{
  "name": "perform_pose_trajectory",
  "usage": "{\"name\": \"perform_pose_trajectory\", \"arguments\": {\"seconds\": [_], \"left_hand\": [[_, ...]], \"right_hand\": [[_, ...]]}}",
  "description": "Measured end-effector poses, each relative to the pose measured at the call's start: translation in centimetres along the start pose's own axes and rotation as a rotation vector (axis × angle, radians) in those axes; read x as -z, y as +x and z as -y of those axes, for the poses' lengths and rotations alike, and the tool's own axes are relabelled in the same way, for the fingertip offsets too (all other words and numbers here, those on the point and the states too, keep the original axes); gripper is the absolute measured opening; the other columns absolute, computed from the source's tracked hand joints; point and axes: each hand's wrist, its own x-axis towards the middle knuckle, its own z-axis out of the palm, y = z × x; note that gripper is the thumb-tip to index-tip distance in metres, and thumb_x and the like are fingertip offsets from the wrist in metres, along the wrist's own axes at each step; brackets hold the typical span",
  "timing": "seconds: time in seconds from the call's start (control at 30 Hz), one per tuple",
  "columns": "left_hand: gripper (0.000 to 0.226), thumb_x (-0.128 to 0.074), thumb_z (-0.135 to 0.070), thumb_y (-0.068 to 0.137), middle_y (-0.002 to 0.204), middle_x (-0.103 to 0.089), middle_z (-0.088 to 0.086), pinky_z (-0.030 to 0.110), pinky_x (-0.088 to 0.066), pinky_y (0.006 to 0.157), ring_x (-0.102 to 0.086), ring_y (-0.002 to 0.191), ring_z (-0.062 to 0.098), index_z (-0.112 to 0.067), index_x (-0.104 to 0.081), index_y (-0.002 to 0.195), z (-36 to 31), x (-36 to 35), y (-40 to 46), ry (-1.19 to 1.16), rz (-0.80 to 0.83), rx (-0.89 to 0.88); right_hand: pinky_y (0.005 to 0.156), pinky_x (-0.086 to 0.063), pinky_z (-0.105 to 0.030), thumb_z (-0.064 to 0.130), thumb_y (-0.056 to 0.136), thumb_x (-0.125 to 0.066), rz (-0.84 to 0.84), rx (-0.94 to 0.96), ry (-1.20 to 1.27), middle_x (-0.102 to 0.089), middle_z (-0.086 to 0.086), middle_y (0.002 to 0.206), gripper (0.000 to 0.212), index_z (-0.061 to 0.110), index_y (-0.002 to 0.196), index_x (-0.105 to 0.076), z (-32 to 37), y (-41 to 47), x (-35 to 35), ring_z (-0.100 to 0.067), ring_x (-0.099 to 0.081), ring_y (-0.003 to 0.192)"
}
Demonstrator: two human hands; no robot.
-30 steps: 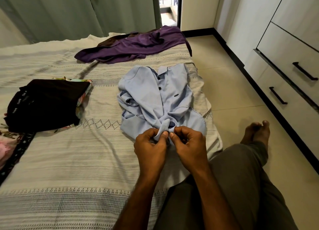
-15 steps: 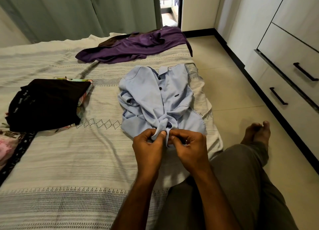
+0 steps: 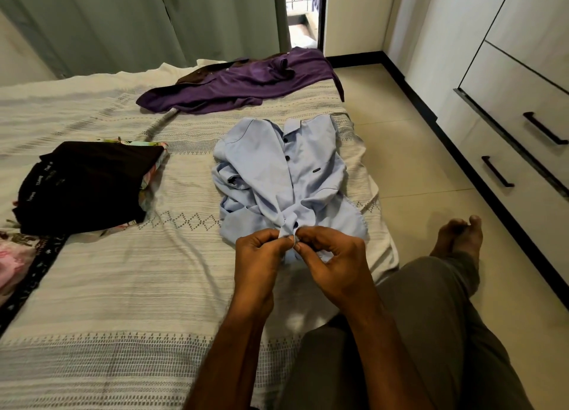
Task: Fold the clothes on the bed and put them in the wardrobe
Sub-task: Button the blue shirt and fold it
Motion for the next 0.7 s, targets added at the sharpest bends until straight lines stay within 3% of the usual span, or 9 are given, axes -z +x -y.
{"name": "perform_pose_trajectory", "arguments": {"seconds": [0.3, 0.4, 0.5, 0.57, 0.7], "left_hand": [[0.017, -0.070, -0.004, 0.087, 0.073, -0.071, 0.018, 0.034, -0.048, 0.067, -0.061, 0.072, 0.022, -0.012, -0.078, 0.074, -0.1, 0.3, -0.5, 0.073, 0.027, -0.078], [0.018, -0.068, -0.005, 0.089, 0.071, -0.071, 0.012, 0.028, -0.049, 0.065, -0.062, 0.071, 0.019, -0.013, -0.078, 0.076, -0.4, 0.0, -0.6, 0.082, 0.031, -0.071], [0.018, -0.063, -0.006, 0.093, 0.073, -0.070, 0.005, 0.019, -0.044, 0.055, -0.062, 0.069, 0.014, -0.011, -0.077, 0.083, -0.8, -0.6, -0.6, 0.031, 0.046, 0.057], [0.016, -0.060, -0.008, 0.094, 0.078, -0.068, 0.009, 0.023, -0.039, 0.052, -0.060, 0.069, 0.018, -0.004, -0.075, 0.094, -0.8, -0.8, -0.5, 0.000, 0.071, 0.167], [0.016, -0.059, -0.009, 0.092, 0.081, -0.068, 0.008, 0.027, -0.035, 0.056, -0.059, 0.068, 0.016, -0.011, -0.075, 0.092, -1.1, 0.2, 0.0, -0.048, 0.198, 0.245]], "right_hand": [[0.081, -0.057, -0.017, 0.011, 0.088, -0.075, 0.001, -0.002, 0.002, -0.075, 0.001, 0.099, 0.019, 0.008, 0.107, -0.075, -0.2, -0.1, 0.1, -0.003, -0.071, 0.091], [0.081, -0.057, -0.018, 0.011, 0.088, -0.076, -0.033, 0.028, 0.003, -0.075, 0.002, 0.100, 0.020, 0.007, 0.107, -0.075, 0.0, -0.2, 0.1, -0.004, -0.071, 0.091], [0.082, -0.058, -0.023, 0.011, 0.088, -0.076, -0.077, 0.058, 0.003, -0.075, -0.001, 0.101, 0.019, 0.006, 0.107, -0.075, 0.1, -0.1, -0.2, -0.007, -0.071, 0.093], [0.083, -0.057, -0.024, 0.010, 0.088, -0.076, -0.095, 0.066, 0.012, -0.074, -0.003, 0.101, 0.018, 0.006, 0.105, -0.075, 0.0, 0.0, -0.2, -0.010, -0.070, 0.095], [0.083, -0.057, -0.025, 0.018, 0.090, -0.075, -0.089, 0.052, 0.054, -0.072, 0.001, 0.102, 0.019, 0.006, 0.105, -0.074, -0.2, 0.0, -0.1, -0.009, -0.069, 0.095]]}}
